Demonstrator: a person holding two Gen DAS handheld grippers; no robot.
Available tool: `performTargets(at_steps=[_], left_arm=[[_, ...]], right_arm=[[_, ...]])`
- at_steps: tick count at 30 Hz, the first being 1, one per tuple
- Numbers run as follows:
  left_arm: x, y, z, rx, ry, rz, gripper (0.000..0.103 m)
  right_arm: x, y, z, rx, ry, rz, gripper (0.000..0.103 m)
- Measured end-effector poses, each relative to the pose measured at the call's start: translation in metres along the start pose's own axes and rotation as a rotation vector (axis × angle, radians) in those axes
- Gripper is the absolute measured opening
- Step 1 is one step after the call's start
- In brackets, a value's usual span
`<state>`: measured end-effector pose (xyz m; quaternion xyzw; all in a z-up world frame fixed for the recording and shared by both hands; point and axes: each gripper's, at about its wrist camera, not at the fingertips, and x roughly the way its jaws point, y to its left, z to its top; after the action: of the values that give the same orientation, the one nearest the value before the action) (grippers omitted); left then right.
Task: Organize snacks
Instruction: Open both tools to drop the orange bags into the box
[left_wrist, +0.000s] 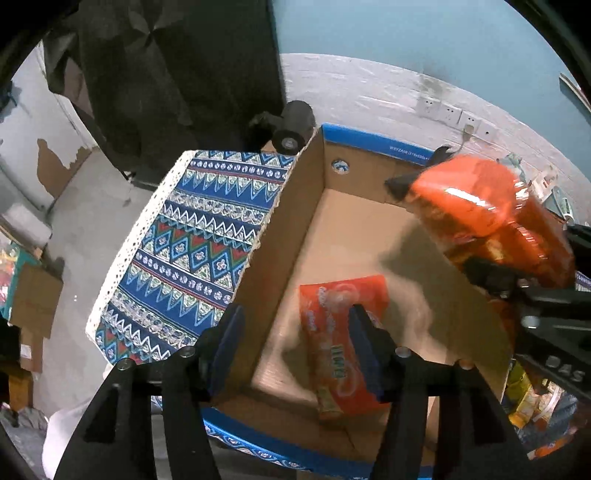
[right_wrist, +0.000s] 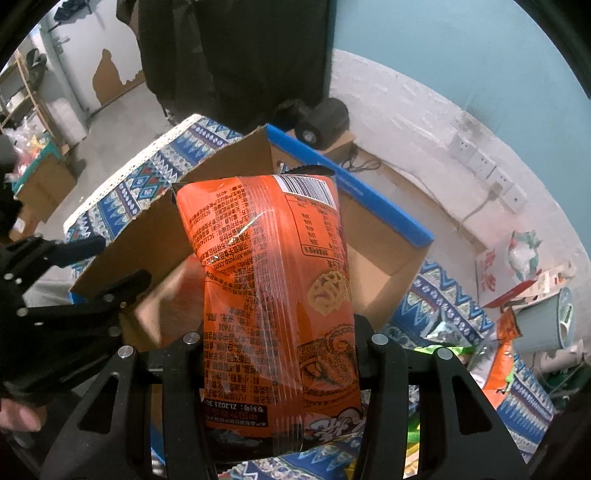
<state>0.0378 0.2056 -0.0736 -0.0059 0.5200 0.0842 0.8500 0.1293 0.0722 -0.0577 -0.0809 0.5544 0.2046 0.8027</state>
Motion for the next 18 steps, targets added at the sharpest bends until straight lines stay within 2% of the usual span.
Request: performTargets(at_steps=[10,15,18], left_arm=[[-0.016,-0.003,0.0,0.035,-0.047,0.011,0.062],[-0.022,-0.005,0.001,0.043,-0.067,0.006,0.064],[-0.026,-0.009,0.001,0.05,-0.074,0.003,0.064]], right_arm=[[0.016,0.002,0.002,0.019,0.027,0.047,0.049],[0.01,0.001,0.002,0.023,0.005,0.059,0.069],[0.004,-0.003,0.0,0.027,-0.008,0.048,0.074]])
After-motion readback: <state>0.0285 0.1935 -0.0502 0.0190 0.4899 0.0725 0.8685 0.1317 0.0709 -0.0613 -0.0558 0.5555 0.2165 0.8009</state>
